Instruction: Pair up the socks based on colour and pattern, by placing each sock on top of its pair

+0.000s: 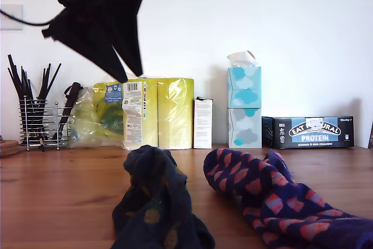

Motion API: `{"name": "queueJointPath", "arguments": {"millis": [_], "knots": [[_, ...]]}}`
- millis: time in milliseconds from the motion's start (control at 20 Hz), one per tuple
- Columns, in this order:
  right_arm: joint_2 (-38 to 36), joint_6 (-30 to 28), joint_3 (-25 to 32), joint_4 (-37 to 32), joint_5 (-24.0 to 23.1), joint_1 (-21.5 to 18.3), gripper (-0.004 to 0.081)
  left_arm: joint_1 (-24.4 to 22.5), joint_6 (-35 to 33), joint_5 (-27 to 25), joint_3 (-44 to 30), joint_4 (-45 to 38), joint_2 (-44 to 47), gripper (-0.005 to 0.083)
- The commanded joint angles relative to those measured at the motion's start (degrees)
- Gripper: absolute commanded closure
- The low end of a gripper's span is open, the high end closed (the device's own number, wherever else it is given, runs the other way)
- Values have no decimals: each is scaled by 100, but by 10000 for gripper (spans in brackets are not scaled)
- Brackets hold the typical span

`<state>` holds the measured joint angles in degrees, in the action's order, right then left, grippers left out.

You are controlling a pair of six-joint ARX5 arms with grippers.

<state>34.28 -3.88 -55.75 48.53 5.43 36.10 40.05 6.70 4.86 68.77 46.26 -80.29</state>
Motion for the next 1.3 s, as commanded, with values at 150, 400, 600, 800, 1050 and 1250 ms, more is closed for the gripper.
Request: {"name": "queueJointPath", "arguments": {"millis": [150,400,600,800,1050,1250], "knots": [[31,195,1414,-2249,-861,-313,782,-120,-732,-737,-426,-1029,802,789],[26,37,1711,-2962,-326,-1392,782,-931,-994,-474,-1700,-2288,1871,789],[-162,120,1711,-2935,664,-2448,782,-1980,-1021,326,-2837,-3117,2931,789],[-706,127,1714,-2509,1121,-2885,782,-2680,-1012,848,-3364,-3038,3998,789],[-1954,155,1698,-1405,1115,-2903,782,-2715,-811,973,-3394,-2070,5187,789],[-2437,256,1631,-334,1115,-2900,782,-2715,-411,970,-3370,-1038,5958,789]]}}
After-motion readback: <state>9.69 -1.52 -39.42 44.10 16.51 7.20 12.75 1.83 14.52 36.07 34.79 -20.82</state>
